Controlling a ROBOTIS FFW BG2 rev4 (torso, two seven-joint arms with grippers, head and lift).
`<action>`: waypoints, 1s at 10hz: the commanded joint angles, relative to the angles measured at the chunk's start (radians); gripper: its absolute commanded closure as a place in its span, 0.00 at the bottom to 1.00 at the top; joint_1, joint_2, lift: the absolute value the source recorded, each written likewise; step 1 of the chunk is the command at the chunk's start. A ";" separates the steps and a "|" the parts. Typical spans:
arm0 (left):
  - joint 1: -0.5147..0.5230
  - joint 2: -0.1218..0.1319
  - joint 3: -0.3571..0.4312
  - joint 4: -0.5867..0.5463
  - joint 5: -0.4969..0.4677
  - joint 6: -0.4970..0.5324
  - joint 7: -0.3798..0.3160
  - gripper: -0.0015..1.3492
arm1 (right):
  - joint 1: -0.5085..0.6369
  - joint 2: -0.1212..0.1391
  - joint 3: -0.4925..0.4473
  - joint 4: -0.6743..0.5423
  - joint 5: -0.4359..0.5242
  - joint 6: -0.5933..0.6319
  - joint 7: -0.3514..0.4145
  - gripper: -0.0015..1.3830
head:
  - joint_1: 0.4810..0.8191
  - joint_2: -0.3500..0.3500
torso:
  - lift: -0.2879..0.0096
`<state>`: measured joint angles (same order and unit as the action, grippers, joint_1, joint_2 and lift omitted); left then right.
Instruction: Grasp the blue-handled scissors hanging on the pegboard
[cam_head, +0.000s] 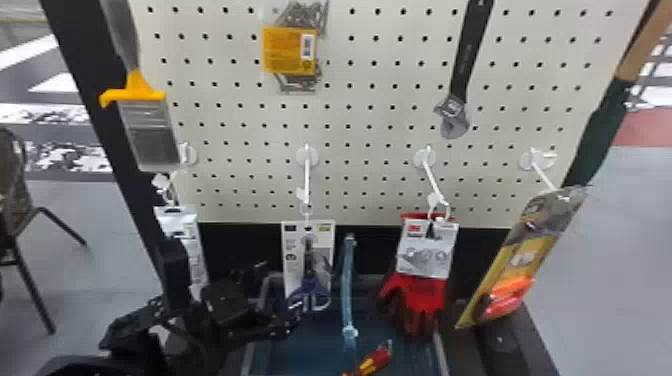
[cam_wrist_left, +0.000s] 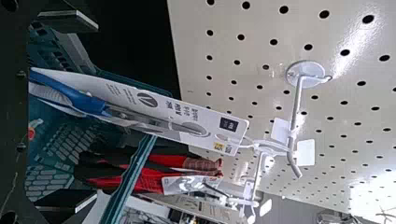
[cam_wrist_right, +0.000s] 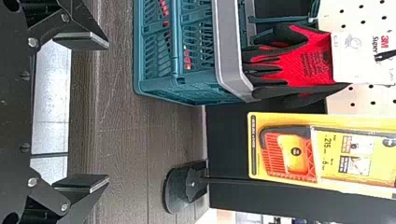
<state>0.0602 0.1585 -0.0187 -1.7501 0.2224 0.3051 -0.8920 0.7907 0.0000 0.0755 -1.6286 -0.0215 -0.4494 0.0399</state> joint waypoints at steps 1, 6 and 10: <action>-0.034 0.003 -0.018 0.041 0.023 -0.011 -0.005 0.04 | -0.002 0.001 0.000 0.000 0.000 0.000 0.002 0.20 | 0.20 0.50 | 0.63; -0.128 0.016 -0.064 0.107 0.075 -0.008 -0.031 0.03 | -0.002 0.001 0.000 0.002 0.000 0.000 0.005 0.20 | 0.20 0.50 | 0.63; -0.182 0.032 -0.096 0.119 0.072 0.003 -0.047 0.10 | 0.000 0.001 0.000 0.002 0.000 0.000 0.008 0.20 | 0.20 0.50 | 0.63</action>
<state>-0.1178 0.1895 -0.1149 -1.6312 0.2959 0.3101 -0.9391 0.7906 0.0000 0.0752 -1.6261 -0.0215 -0.4495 0.0476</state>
